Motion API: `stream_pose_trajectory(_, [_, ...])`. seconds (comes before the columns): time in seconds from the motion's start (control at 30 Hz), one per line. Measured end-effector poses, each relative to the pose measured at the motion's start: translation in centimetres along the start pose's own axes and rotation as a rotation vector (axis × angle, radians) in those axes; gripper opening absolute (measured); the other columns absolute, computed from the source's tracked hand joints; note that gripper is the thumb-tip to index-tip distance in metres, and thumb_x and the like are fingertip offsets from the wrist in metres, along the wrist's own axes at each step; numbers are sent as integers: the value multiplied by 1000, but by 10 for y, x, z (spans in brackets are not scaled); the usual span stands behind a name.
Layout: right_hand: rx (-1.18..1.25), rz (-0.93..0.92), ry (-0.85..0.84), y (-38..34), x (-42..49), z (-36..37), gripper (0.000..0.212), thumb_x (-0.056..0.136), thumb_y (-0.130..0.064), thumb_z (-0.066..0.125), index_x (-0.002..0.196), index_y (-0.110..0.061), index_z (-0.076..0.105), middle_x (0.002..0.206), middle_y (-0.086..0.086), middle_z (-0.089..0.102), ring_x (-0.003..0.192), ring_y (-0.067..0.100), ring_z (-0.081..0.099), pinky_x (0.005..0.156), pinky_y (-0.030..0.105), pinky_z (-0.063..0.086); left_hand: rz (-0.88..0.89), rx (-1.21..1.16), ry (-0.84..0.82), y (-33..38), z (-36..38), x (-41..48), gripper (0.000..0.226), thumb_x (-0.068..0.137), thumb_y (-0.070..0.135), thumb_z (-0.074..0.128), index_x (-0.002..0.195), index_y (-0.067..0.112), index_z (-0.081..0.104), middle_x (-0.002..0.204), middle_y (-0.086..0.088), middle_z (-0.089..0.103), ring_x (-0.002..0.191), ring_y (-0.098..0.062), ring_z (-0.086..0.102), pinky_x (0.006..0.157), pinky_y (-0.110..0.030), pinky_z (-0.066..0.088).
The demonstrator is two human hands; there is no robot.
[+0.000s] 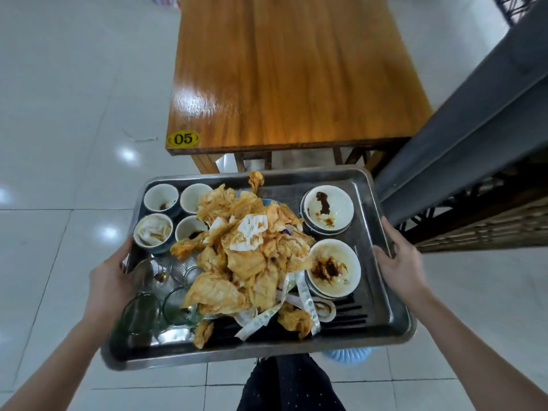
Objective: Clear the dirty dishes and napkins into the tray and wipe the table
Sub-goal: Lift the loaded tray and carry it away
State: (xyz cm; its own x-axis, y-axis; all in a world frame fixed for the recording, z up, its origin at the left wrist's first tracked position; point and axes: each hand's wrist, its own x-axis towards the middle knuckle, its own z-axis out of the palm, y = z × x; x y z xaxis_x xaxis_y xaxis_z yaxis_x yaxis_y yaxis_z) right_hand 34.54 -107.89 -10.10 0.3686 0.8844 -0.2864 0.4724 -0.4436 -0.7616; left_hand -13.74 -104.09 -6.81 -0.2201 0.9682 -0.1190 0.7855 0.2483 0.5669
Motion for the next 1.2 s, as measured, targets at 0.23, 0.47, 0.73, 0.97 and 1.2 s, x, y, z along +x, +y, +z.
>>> stream_pose_trajectory(0.23, [-34,-36,120,-42,-40,-51,64,90,-14,63,145,-33,37,126,-14,51,82,-18,56,71,7,51,174,20,-8,52,-52,-5,56,85,10,69,137,27,53,84,-7,64,76,-29,55,68,-34,39])
stream_pose_trajectory(0.47, [-66,-36,215,-63,-78,-105,64,88,-14,65,144,-32,38,128,-6,57,91,-4,59,74,2,42,355,47,-31,101,-69,8,64,79,10,76,137,23,54,87,-16,69,78,-32,60,66,-33,37])
stream_pose_trajectory(0.73, [-44,-31,381,-36,-142,-162,64,85,-8,67,140,-33,45,122,-15,52,113,8,47,99,26,33,509,77,-64,164,-52,6,68,78,9,77,140,21,50,100,-22,70,84,-39,62,65,-34,39])
stream_pose_trajectory(0.97, [38,63,524,27,-213,-216,57,85,-1,67,136,-21,53,123,-5,60,116,24,57,103,38,41,730,53,-161,242,-12,-46,60,78,5,77,134,9,56,115,-22,67,101,-40,62,77,-35,41])
stream_pose_trajectory(1.2, [100,167,657,121,-300,-304,60,83,3,67,136,-21,53,121,3,64,110,17,57,95,28,40,861,85,-238,333,49,-151,56,74,-3,77,128,1,59,102,-29,68,89,-45,65,67,-37,38])
